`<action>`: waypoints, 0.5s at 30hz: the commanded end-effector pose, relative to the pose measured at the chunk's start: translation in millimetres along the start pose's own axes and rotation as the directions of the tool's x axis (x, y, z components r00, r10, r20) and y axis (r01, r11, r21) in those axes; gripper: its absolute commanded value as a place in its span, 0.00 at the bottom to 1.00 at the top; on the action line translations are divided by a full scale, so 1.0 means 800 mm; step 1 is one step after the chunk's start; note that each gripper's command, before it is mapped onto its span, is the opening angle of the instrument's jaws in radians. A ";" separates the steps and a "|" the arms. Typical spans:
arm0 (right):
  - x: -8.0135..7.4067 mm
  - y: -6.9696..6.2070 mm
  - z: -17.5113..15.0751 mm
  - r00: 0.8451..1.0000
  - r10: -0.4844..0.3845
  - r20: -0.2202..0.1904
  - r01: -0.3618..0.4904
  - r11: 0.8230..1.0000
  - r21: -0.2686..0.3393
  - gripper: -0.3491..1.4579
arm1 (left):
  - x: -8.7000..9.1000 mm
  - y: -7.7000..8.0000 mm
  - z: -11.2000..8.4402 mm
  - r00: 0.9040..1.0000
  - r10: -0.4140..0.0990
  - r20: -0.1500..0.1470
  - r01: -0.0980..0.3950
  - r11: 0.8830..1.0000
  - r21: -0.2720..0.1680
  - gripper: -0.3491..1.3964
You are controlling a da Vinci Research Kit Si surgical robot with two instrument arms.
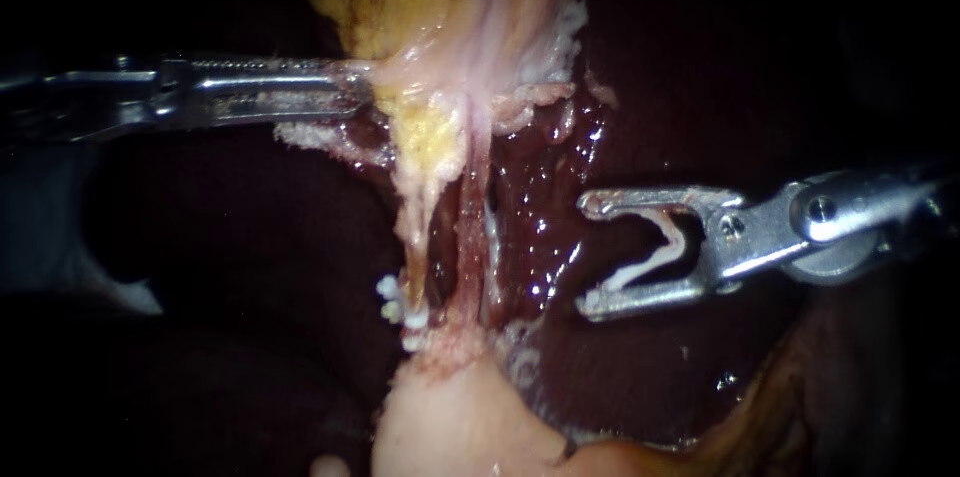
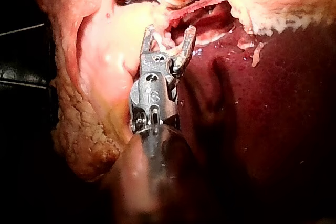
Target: Clipping third clip left tube
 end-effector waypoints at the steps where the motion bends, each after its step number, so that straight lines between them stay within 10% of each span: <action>1: 0.0000 0.0000 0.0000 1.000 0.000 0.000 0.000 1.000 0.000 0.47 | 0.0005 0.0000 -0.0006 1.000 -0.002 0.001 0.002 1.000 -0.002 0.00; 15: 0.0002 0.0000 0.0004 1.000 0.001 -0.001 -0.001 1.000 0.001 0.47 | 0.0076 0.0005 -0.0097 0.999 -0.034 -0.025 0.034 0.999 0.011 0.00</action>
